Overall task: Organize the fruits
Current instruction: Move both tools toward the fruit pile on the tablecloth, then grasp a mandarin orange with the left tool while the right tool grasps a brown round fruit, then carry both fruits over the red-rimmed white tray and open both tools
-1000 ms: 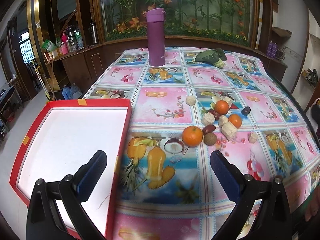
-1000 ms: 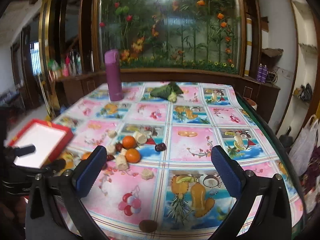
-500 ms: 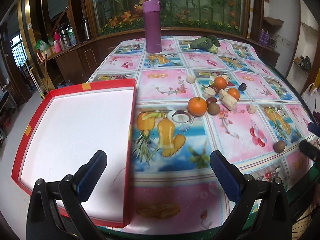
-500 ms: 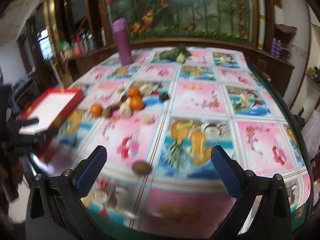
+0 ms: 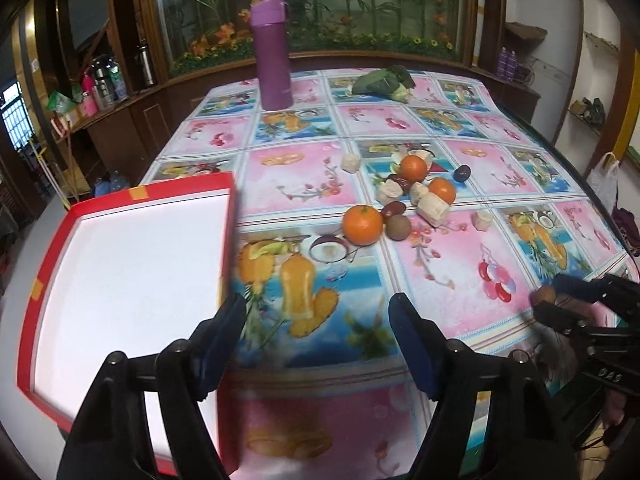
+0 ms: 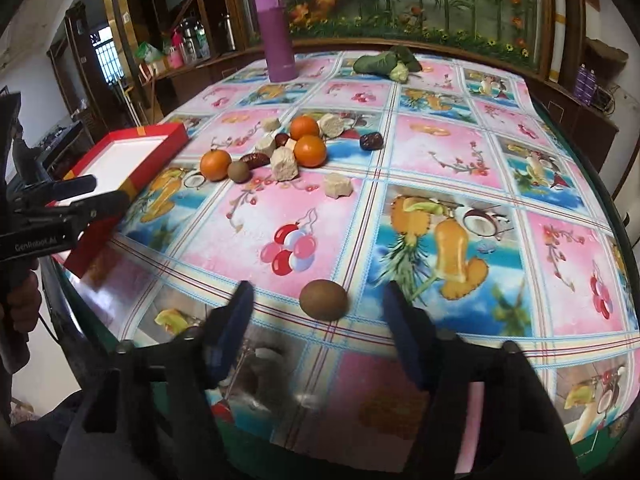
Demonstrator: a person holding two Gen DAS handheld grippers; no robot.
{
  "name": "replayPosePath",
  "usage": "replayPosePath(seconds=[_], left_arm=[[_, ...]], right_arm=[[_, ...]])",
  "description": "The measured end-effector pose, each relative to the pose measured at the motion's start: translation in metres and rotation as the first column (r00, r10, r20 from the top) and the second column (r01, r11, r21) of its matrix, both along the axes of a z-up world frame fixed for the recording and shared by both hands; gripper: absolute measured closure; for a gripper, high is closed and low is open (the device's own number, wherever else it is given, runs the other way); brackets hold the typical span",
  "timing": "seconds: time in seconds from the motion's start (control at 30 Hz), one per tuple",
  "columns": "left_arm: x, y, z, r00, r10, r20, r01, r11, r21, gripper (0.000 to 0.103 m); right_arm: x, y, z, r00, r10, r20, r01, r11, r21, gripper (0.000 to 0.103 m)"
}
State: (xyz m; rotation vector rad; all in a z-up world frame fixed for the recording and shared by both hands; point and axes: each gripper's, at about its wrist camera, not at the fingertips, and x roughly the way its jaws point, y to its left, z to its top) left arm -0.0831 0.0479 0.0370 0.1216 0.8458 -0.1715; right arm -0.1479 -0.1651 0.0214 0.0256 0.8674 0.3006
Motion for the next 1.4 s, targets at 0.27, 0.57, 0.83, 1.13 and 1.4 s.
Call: replayPosePath(seconds=[0.27,0.57,0.83,1.13,1.4], left_arm=[[0.035,-0.009,-0.009,0.997,-0.021,-0.070,0.020,1.000,-0.005,0.044],[0.070,-0.025,-0.024,0.983,-0.082,-0.161,0.078,0.996,-0.031,0.045],[0.090,-0.032,-0.035,0.973,-0.100,-0.206,0.096,0.995,-0.030,0.056],[0.088,-0.031,-0.030,0.978,-0.117,-0.175,0.105,0.991,-0.077,0.069],[0.042,0.017,0.026,1.000,-0.018,-0.020,0.017,0.997,-0.076,0.069]], right_arm=[[0.014,0.007,-0.014,0.998,-0.019,-0.060,0.018,1.000,-0.013,0.071],[0.015,0.005,-0.013,0.998,-0.027,-0.064,0.026,1.000,-0.009,0.075],[0.015,0.001,-0.014,0.997,-0.027,-0.073,0.029,0.999,0.021,0.075],[0.015,0.005,-0.012,0.996,-0.041,-0.076,0.041,0.999,-0.003,0.075],[0.019,0.020,0.001,0.997,-0.008,-0.074,0.011,0.999,0.047,0.075]])
